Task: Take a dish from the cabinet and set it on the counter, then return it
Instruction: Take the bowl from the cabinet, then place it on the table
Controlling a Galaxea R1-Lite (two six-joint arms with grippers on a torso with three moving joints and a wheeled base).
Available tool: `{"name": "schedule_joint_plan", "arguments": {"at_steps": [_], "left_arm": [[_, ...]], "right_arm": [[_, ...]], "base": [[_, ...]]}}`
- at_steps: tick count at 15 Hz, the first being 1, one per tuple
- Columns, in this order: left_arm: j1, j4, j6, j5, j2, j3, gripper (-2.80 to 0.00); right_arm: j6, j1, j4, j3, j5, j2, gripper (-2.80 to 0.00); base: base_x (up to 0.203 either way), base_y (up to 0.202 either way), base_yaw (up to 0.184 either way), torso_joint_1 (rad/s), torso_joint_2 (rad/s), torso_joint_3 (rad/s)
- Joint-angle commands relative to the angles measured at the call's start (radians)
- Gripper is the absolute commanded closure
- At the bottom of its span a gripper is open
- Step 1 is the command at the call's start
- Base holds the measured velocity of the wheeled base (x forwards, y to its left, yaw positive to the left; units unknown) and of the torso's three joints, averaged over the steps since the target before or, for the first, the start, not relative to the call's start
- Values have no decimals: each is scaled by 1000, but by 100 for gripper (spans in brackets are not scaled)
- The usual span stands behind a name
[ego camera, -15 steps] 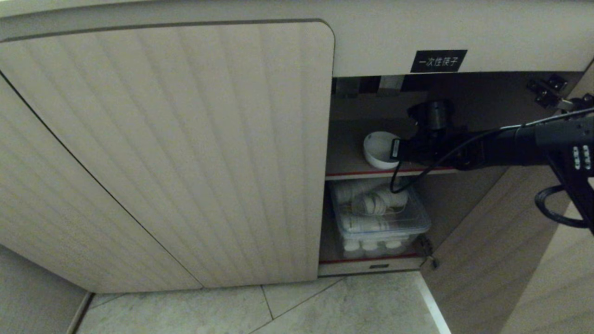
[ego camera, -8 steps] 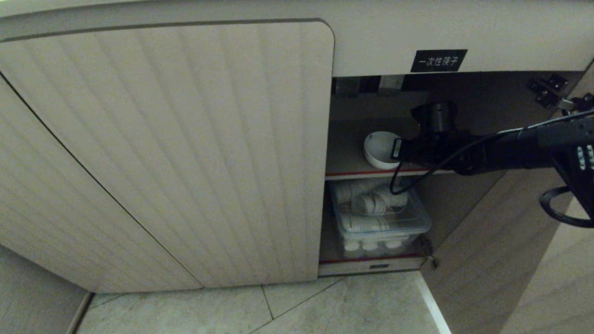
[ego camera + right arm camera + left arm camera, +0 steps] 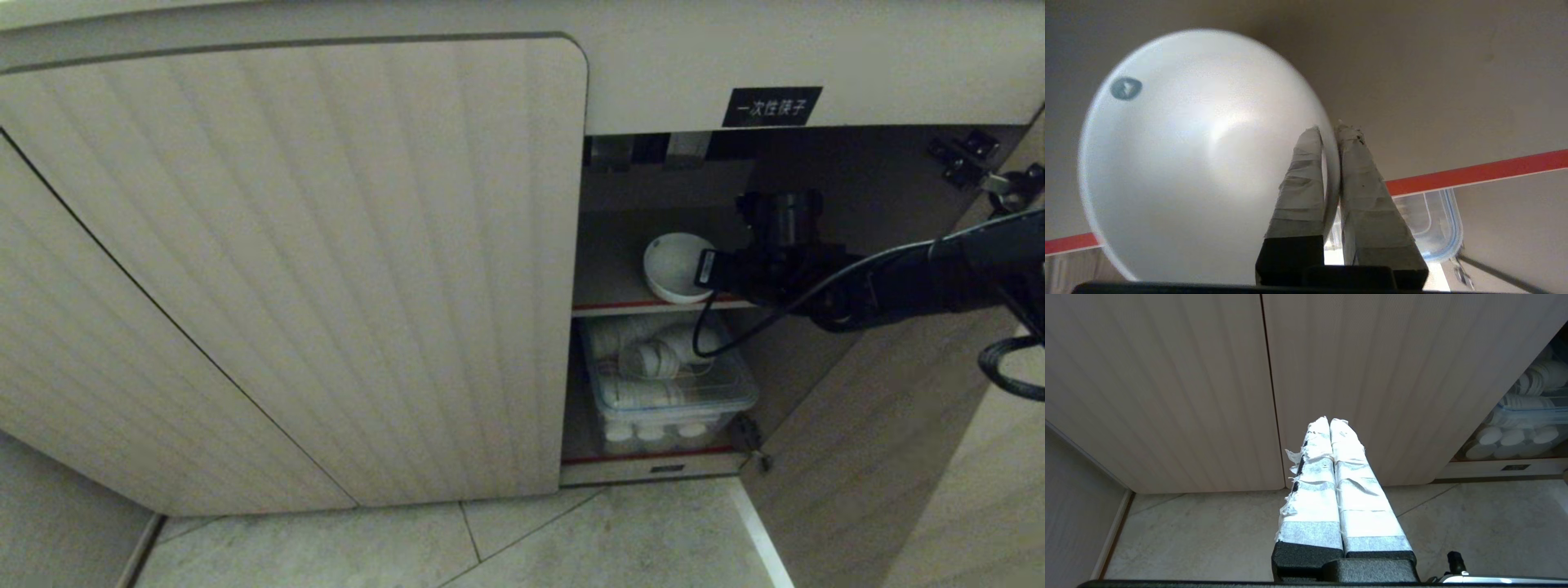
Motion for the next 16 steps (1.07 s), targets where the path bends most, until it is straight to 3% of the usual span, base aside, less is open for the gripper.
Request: {"name": "schedule_joint_plan", "arguments": {"at_steps": [1, 10, 16], "left_arm": [[0, -1, -1, 1, 0, 0, 0], [0, -1, -1, 1, 0, 0, 0], [0, -1, -1, 1, 0, 0, 0]], "right_arm": [[2, 1, -38, 54, 0, -36, 0], [5, 28, -117, 243, 2, -155, 0], [25, 38, -120, 299, 2, -206, 0]], "base": [[0, 0, 0, 0, 0, 0], [0, 0, 0, 0, 0, 0], [0, 0, 0, 0, 0, 0]]}}
